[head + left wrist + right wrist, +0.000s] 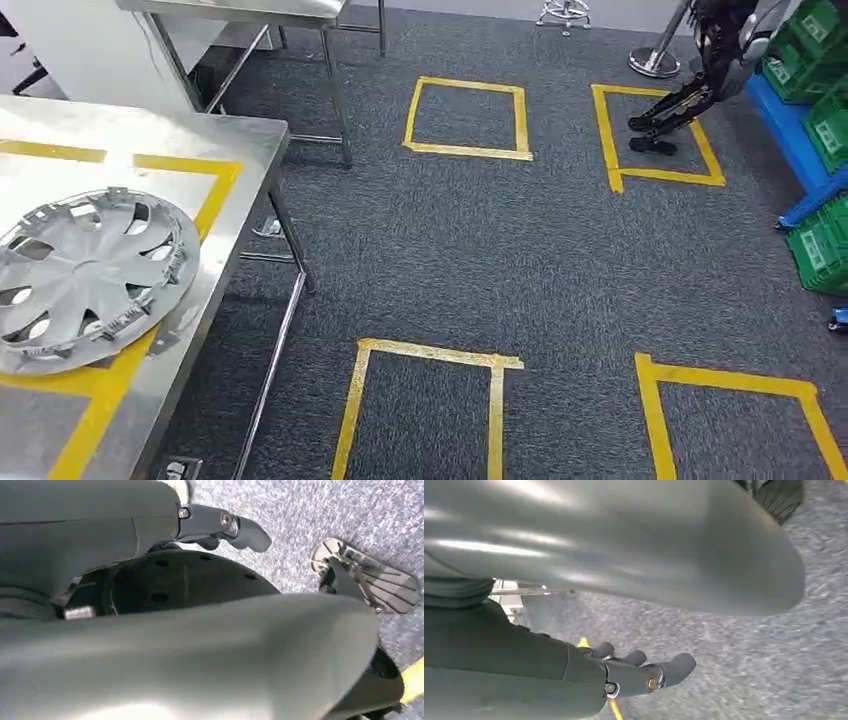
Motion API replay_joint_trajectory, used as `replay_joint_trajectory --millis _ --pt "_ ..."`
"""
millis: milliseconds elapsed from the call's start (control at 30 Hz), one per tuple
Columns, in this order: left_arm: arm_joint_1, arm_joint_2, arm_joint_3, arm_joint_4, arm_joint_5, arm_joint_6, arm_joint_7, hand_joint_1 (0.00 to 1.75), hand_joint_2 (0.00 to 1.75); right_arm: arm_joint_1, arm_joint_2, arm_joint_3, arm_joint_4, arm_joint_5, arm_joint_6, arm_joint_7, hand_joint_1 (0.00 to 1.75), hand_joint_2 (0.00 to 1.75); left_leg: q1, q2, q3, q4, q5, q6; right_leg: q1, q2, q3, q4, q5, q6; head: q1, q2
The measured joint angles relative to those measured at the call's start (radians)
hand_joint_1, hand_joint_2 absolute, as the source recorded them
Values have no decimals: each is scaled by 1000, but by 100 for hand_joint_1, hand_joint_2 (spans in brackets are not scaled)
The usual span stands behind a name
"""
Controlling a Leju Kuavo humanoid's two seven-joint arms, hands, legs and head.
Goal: Take the parts from the cabinet and place them on the table.
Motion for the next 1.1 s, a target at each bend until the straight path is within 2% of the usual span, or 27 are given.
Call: replay_joint_trajectory --millis 33,100,133,167,200,233,267,300,333,433,467,500,533,567,600,633,667,700,767,800,833,933,967,1000,1033,1067,1100 --pt "1 0 0 0 0 -1 -2 0 0 -5 1 3 0 6 6 3 0 0 -3 17 -1 0 -1 6 0 -39 -37 71 -38 2 19 0" --pt "3 0 -1 0 -2 -8 -2 0 0 -7 2 13 0 22 14 13 0 0 -11 52 -3 0 -4 12 -2 -68 -112 229 -108 6 24 0" --pt "4 0 -1 0 -1 -11 1 0 0 -6 2 19 0 34 18 22 0 0 -13 70 -3 1 -5 14 -2 -74 -133 278 -120 8 25 0" --pt "4 0 -1 1 0 -15 2 0 0 -6 2 27 0 43 22 32 0 0 -15 84 -3 1 -7 14 -2 -76 -130 277 -109 7 26 0" --pt "5 0 -1 1 0 -17 2 0 0 -4 2 32 0 50 23 40 0 0 -16 96 -2 1 -9 14 -2 -79 -106 235 -81 5 28 0" --pt "5 0 -2 1 0 -18 3 0 0 -3 1 38 0 55 23 48 0 0 -17 108 0 1 -11 13 0 -84 -62 154 -41 0 31 0" --pt "6 0 -3 1 0 -19 3 0 0 -3 0 45 0 60 23 52 0 0 -18 120 4 1 -14 11 5 -111 -6 55 -1 -10 35 0" --pt "7 -1 -4 1 0 -19 1 0 0 -5 -2 53 0 65 24 52 0 0 -19 130 7 0 -17 8 19 -174 30 -14 5 -22 38 0" --pt "8 0 -5 2 -1 -19 1 0 0 -11 -3 57 0 69 26 52 0 0 -27 142 6 5 -21 1 29 -176 46 -35 -3 -28 44 0" --pt "9 0 -6 3 -10 -18 11 0 0 -8 -5 72 0 76 42 42 0 0 -26 180 12 0 -22 -9 30 -140 41 -32 1 -38 35 0" --pt "8 0 -8 2 -12 -15 18 0 0 -6 -6 74 0 75 50 39 0 0 -28 184 14 -1 -32 -15 20 -125 62 -54 10 -47 37 0" --pt "7 2 -11 3 -18 -5 20 0 0 -3 -3 78 0 69 62 32 0 0 -22 122 8 19 -47 -20 17 -116 67 -65 13 -48 31 0" --pt "6 3 -14 3 -19 5 18 0 0 -4 -4 81 0 62 73 25 0 0 -19 77 -14 74 -82 -22 14 -107 68 -67 14 -54 27 0" --pt "6 4 -15 3 -20 13 14 0 0 -6 -3 82 0 57 80 21 0 0 -16 53 -50 152 -116 -25 13 -94 66 -67 16 -57 20 0" --pt "6 5 -16 3 -20 20 12 0 0 -7 0 84 0 53 86 18 0 0 -14 43 -88 232 -146 -27 13 -81 65 -67 16 -57 14 0" --pt "6 6 -16 3 -20 22 7 0 0 -7 5 87 0 48 89 17 0 0 -12 40 -122 296 -160 -31 13 -65 65 -67 16 -57 11 0" --pt "6 7 -17 3 -20 22 -2 0 0 -7 9 89 0 41 90 13 0 0 -9 40 -136 312 -150 -32 11 -48 66 -66 16 -56 7 0" --pt "5 8 -18 2 -19 22 -15 0 0 -6 14 90 0 34 93 8 0 0 -6 39 -127 281 -117 -35 9 -32 67 -64 15 -54 5 0" --pt "5 10 -18 2 -16 19 -38 0 0 -3 20 91 0 21 98 -3 0 0 4 22 -63 130 -26 -41 1 1 66 -50 8 -43 2 0" --pt "5 10 -19 2 -20 20 -43 0 0 -1 22 92 0 21 101 -6 0 0 15 -24 -32 55 0 -48 -2 15 61 -39 2 -34 -2 0" --pt "5 10 -21 2 -32 28 -39 0 0 -2 22 95 0 22 106 -6 0 0 19 -73 -21 32 -21 -54 3 27 47 -20 -4 -23 -10 0" --pt "1 11 -30 1 -54 51 -22 0 0 4 32 99 0 26 114 0 0 0 7 -42 -14 43 -27 -32 -10 60 28 -22 4 -2 -1 0" --pt "1 11 -33 1 -58 55 -16 0 0 6 34 100 1 27 120 2 0 0 12 -26 -10 38 -23 -24 -10 69 13 -17 4 2 0 0" --pt "1 13 -37 1 -63 58 -16 0 0 8 40 102 1 27 130 5 0 0 11 -13 -9 36 -22 -18 -5 4 10 4 -7 2 5 0" --pt "1 13 -41 0 -68 63 -14 0 0 6 44 104 1 27 140 7 0 0 7 2 -9 35 -23 -10 -1 -52 -15 53 -36 3 22 0" --pt "1 13 -45 0 -74 69 -14 0 0 4 50 105 1 25 150 10 0 0 2 18 -11 35 -24 -7 -1 -69 -50 125 -74 4 29 0" --pt "2 15 -48 0 -78 72 -14 0 0 4 56 106 1 25 156 13 0 0 -2 37 -11 36 -26 -5 -1 -75 -91 209 -111 4 33 0"
